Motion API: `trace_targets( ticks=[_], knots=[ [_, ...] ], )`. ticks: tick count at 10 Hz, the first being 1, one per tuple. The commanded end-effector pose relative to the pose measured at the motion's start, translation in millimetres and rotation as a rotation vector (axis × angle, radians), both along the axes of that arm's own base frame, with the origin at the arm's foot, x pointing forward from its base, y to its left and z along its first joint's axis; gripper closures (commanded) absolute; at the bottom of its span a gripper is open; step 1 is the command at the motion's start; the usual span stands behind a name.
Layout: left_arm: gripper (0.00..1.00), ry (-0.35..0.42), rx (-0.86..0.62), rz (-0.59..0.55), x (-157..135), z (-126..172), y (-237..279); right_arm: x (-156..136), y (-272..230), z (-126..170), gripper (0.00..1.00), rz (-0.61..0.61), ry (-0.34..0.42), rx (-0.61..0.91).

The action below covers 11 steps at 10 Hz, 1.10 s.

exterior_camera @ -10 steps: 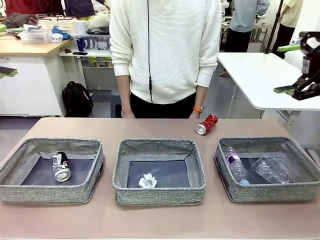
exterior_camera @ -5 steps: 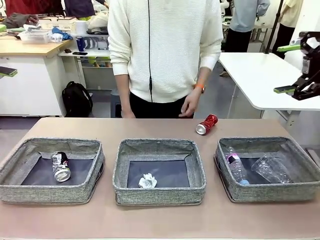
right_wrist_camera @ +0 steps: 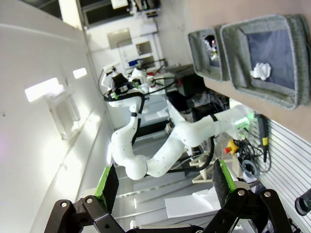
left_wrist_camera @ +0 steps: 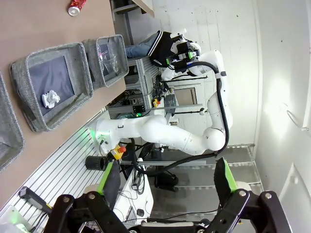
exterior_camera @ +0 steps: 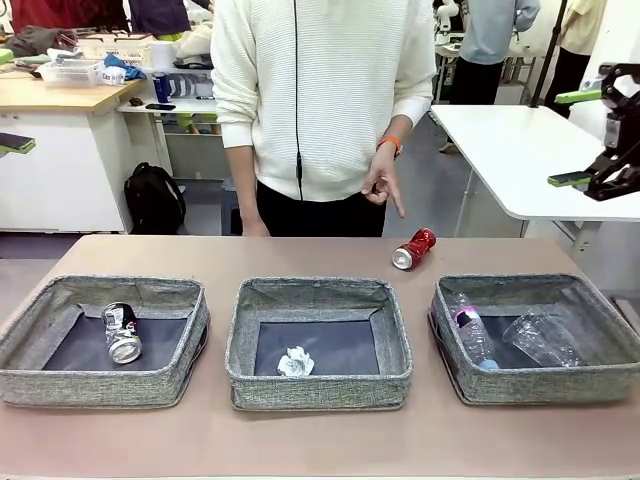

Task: Sort the waste into the appropriate baskets.
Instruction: Pick up the waste item pointed out by the person.

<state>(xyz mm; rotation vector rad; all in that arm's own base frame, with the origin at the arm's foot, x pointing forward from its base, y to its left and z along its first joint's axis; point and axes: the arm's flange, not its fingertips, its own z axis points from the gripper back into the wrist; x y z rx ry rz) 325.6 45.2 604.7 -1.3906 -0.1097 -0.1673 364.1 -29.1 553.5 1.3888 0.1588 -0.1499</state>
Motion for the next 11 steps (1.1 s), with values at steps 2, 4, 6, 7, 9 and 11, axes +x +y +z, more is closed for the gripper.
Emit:
trace_targets(
  ticks=[2, 4, 6, 7, 9, 11],
  knots=[
    [0.0, -0.026, -0.023, -0.012, 1, 3, 0, 0, -1, 2, 0.0, 0.012, -0.017, 0.002],
    [0.0, -0.026, -0.023, -0.012, 1, 3, 0, 0, -1, 2, 0.0, 0.012, -0.017, 0.002],
    [0.0, -0.026, -0.023, -0.012, 1, 3, 0, 0, -1, 2, 0.0, 0.012, -0.017, 0.002],
    [0.0, -0.026, -0.023, -0.012, 1, 3, 0, 0, 0, 0, 0.0, 0.0, 0.0, 0.0],
    [0.0, -0.026, -0.023, -0.012, 1, 3, 0, 22, 45, 6, 0.0, -0.114, 0.028, -0.28],
    [0.0, -0.026, -0.023, -0.012, 1, 3, 0, 57, 86, 6, 0.0, -0.317, 0.09, -0.56]
  ],
)
